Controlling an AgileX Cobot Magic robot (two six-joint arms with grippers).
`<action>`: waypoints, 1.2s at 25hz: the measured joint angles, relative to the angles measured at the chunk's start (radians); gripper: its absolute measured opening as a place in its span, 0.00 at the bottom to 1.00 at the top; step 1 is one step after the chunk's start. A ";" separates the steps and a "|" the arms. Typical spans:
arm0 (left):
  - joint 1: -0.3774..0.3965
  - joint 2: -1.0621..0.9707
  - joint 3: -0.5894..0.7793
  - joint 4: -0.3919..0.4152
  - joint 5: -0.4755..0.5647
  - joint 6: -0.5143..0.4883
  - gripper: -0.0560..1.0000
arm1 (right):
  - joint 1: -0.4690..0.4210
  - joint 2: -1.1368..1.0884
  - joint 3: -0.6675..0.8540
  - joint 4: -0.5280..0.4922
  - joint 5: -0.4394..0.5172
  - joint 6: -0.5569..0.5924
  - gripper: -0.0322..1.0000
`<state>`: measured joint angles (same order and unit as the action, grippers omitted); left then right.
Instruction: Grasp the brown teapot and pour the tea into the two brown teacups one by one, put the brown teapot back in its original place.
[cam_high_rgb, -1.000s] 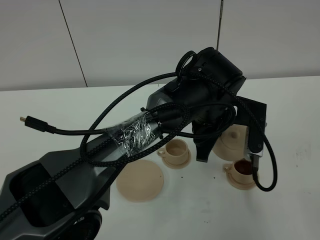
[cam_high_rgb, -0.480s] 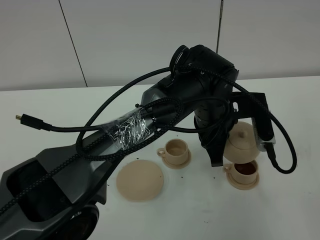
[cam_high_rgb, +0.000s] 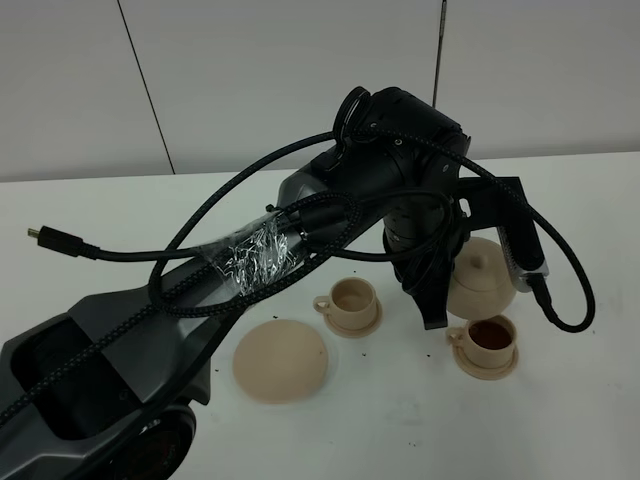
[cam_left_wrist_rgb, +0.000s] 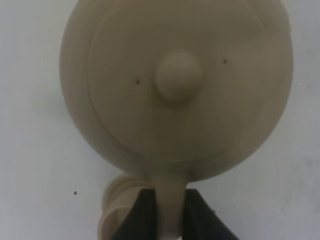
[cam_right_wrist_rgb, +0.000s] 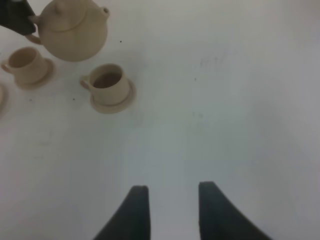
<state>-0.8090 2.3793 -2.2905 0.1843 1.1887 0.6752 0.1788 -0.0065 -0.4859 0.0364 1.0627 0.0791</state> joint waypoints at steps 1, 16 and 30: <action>0.000 0.000 0.000 0.000 0.000 0.000 0.21 | 0.000 0.000 0.000 0.000 0.000 0.000 0.26; 0.050 0.000 0.000 -0.113 0.000 -0.077 0.21 | 0.000 0.000 0.000 0.000 0.000 0.000 0.26; 0.051 0.000 0.000 -0.121 0.000 -0.079 0.21 | 0.000 0.000 0.000 0.000 0.000 0.000 0.26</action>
<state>-0.7584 2.3793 -2.2905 0.0630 1.1887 0.5965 0.1788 -0.0065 -0.4859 0.0364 1.0627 0.0791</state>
